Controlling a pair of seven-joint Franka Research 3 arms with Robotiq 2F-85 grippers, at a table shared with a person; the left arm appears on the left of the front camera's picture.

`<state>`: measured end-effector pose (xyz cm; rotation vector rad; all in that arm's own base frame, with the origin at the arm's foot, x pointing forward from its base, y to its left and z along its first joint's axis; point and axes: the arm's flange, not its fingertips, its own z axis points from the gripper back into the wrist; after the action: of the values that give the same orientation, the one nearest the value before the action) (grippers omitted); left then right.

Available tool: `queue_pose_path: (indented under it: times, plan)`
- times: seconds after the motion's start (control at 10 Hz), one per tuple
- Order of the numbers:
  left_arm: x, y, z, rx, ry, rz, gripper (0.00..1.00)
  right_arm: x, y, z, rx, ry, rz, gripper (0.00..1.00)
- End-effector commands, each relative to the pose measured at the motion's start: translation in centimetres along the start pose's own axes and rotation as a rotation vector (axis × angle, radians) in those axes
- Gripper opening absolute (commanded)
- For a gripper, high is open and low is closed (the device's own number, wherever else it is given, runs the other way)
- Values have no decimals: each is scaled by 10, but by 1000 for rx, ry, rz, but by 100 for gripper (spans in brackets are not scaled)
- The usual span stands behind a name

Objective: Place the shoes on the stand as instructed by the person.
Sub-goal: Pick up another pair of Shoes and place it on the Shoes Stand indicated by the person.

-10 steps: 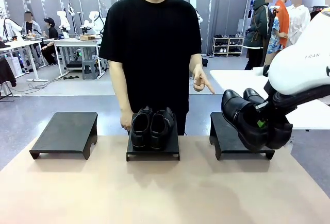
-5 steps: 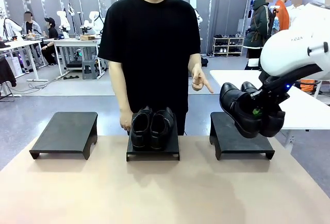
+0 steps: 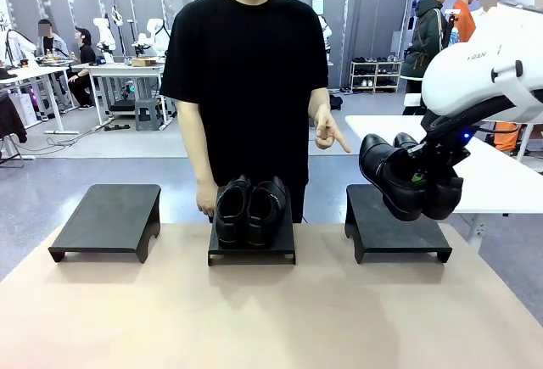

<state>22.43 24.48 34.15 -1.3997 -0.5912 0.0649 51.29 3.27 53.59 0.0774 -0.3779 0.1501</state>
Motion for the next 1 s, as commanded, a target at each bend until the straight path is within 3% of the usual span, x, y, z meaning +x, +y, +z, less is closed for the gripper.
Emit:
queue_pose_path:
  times: [0.0,0.5,0.6,0.9]
  plan:
    - [-2,-3,0,-10,3,-9,100,0,0,-3,1,5,1,0]
    - [-2,-3,0,-10,3,-9,100,0,0,-3,1,5,1,0]
    - [-2,-3,0,-10,3,-9,100,-3,1,-10,2,25,1,7]
    - [-2,-3,0,-10,3,-9,100,7,-6,-37,-34,75,-62,7]
